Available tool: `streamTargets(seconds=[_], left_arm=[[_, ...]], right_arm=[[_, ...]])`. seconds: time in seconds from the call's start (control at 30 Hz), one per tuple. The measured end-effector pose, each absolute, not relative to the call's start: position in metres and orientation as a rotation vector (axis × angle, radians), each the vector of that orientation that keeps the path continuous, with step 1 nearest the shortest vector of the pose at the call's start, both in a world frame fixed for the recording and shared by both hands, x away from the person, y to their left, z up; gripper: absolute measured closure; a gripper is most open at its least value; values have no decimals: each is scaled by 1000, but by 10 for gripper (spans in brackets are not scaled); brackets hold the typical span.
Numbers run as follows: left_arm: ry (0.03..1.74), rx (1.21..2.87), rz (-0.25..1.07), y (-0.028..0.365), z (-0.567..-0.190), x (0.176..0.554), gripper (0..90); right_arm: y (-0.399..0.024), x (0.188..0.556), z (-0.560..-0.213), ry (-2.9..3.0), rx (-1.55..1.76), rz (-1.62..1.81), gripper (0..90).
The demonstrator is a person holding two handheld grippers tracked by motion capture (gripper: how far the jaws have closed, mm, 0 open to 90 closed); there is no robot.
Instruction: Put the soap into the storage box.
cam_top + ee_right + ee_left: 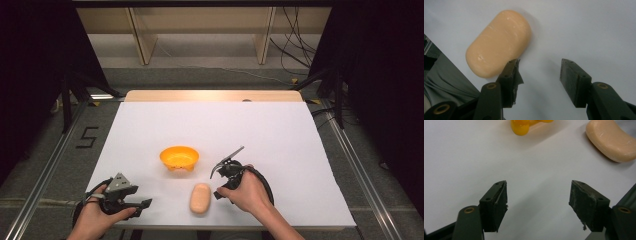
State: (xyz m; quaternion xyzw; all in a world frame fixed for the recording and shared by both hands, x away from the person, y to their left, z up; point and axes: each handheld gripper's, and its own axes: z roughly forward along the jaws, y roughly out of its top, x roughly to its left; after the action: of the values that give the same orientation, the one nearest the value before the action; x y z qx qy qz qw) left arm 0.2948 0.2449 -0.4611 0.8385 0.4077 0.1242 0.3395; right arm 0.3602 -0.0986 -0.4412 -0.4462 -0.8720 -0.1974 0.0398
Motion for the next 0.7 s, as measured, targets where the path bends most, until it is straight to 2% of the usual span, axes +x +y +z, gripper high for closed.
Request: streamTargets(seconds=[0.43,0.53,0.7], left_arm=[[1050,2181,307,247,-461,296,300],[1079,2145,301,245,-464,295,298],[1055,2175,301,247,-463,297,296]], right_arm=[[-57,365,-440,-2559,-1568,-564,445],[-54,369,-438,-2547,-1617,-583,413],[-47,372,-437,-2489,-1709,-579,384]])
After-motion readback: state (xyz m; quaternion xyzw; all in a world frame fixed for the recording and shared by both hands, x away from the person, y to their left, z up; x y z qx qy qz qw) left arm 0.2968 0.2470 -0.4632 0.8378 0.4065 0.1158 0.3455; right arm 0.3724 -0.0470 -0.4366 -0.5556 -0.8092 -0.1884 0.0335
